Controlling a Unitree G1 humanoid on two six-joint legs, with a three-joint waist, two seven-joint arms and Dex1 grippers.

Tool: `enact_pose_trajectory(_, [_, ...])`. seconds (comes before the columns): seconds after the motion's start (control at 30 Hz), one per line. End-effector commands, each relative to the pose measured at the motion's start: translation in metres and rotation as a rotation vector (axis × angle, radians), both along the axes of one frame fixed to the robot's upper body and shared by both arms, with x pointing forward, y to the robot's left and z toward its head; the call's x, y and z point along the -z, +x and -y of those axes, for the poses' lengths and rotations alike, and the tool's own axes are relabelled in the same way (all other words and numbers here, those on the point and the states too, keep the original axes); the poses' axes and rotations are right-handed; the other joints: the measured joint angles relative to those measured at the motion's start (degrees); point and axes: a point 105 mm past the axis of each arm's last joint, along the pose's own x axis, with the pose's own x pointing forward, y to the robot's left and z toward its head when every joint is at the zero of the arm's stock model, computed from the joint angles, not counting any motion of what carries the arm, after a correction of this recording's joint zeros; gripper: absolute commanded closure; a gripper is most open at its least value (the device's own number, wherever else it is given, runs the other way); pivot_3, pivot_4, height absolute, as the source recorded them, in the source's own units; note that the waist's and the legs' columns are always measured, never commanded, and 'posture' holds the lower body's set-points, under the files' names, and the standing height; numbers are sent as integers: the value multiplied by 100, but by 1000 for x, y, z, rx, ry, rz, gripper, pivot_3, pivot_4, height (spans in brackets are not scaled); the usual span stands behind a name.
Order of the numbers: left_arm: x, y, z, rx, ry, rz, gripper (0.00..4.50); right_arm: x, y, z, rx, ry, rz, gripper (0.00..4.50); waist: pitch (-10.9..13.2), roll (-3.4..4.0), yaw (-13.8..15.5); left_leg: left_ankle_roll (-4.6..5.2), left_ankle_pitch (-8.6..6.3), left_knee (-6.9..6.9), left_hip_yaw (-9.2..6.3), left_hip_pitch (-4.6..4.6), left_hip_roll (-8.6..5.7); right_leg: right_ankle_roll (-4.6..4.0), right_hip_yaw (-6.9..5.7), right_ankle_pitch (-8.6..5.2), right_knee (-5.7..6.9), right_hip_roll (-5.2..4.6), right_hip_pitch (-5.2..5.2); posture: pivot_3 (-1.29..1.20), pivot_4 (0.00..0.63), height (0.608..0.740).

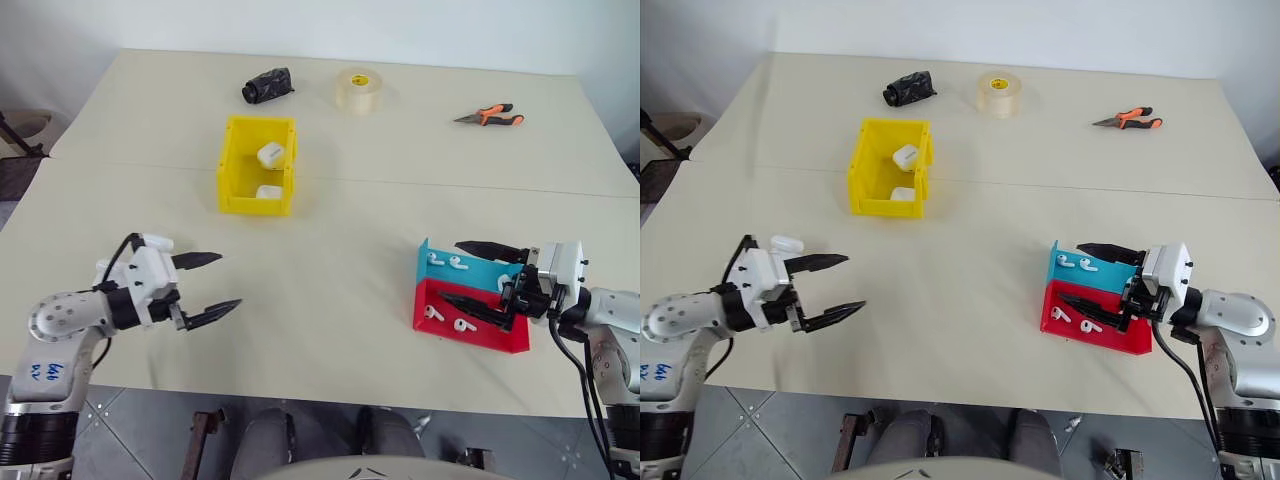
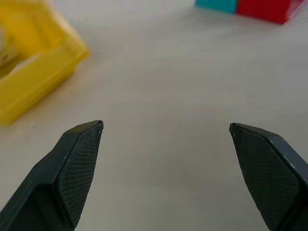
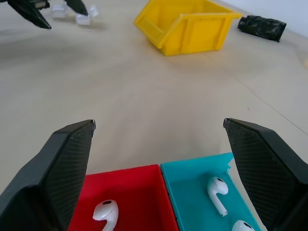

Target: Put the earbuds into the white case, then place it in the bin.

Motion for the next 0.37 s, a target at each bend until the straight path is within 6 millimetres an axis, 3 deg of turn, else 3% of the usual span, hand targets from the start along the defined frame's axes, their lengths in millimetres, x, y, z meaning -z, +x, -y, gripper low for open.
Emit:
enact_pose_trajectory(0.03, [-8,-4,29,92,-33,70,23,-6,-7,21,87,-26,48,0,0,0,-2,0,0,-1,1,0,0,0,-1,0,0,0,-1,0,150,740])
enact_pose_trajectory(0.2, [-8,-2,51,126,-79,107,23,0,-22,32,132,-45,21,0,-1,0,-21,0,0,-2,2,3,0,0,0,0,1,0,-1,0,150,740])
enact_pose_trajectory(0.37, [-14,0,61,132,-103,139,23,2,-29,34,145,-43,11,0,-1,1,-33,0,0,-4,5,6,2,0,2,0,1,2,-1,0,150,740])
